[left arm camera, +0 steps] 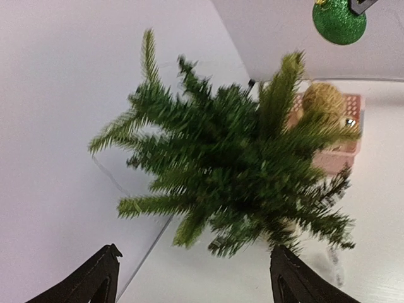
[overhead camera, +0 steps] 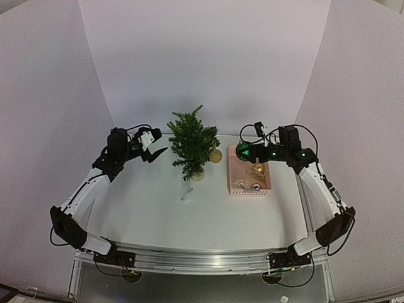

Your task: Decorate the small christmas tree

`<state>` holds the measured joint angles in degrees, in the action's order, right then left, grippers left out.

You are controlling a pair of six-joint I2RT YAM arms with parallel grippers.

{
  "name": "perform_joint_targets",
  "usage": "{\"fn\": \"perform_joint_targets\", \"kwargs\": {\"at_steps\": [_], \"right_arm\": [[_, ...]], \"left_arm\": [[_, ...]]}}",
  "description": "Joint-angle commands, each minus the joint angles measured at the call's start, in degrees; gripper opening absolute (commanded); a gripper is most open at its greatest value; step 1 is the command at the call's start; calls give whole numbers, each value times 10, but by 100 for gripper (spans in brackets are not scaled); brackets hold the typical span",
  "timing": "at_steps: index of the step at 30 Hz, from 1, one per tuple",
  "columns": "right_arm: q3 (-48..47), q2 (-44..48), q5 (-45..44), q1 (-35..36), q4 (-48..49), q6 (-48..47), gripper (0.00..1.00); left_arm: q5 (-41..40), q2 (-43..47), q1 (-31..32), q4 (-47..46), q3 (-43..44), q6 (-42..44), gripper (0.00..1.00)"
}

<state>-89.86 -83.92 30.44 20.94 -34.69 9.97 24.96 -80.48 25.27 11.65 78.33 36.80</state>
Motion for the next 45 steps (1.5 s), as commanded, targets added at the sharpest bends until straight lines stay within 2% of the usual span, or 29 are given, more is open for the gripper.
{"fn": "perform_joint_targets", "kwargs": {"at_steps": [1,8,13,20,25,33,45], "right_arm": [[-16,43,54,71,1,50,50],[-66,12,53,184,53,73,50],[-62,-21,49,217,133,81,50],[-97,-80,57,230,163,76,50],[-117,-104,69,233,175,72,50],[-107,-103,67,235,184,70,50],[-92,-102,65,239,187,66,49]], "left_arm": [[86,37,40,50,39,-73,79],[185,40,70,52,63,-164,70],[210,43,90,63,66,-176,60],[203,31,124,61,81,-197,53],[197,22,138,32,81,-189,60],[192,8,144,12,80,-174,48],[181,14,149,-11,81,-160,39]]}}
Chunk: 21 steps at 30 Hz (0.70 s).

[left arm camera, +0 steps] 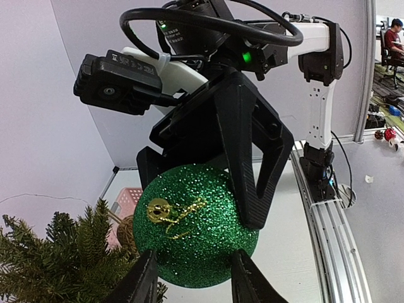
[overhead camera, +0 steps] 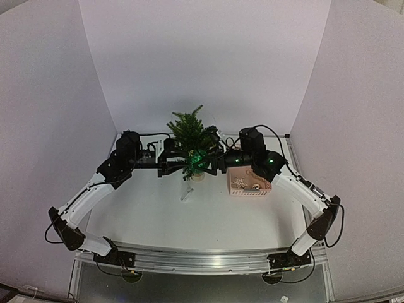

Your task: Decorate the small christmas tree

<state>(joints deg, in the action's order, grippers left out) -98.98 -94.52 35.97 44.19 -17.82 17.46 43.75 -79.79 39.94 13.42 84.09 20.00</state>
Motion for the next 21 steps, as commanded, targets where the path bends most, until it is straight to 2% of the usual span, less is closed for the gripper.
{"fn": "perform_joint_targets", "kwargs": {"at_steps": [1,7,11,13,18,21], "right_arm": [[0,4,10,6,18,-9,49],[7,5,8,7,18,-11,49],[12,9,7,7,17,-13,49],[15,11,6,7,18,-14,49],[16,13,6,7,18,-14,49],[18,14,6,7,18,-13,48]], "left_arm": [[-7,8,2,-29,24,8,39],[8,20,1,-18,22,8,45],[9,27,0,-4,24,9,55],[11,29,-2,4,24,11,56],[24,28,-4,17,30,3,48],[25,25,-4,16,32,-2,39]]}}
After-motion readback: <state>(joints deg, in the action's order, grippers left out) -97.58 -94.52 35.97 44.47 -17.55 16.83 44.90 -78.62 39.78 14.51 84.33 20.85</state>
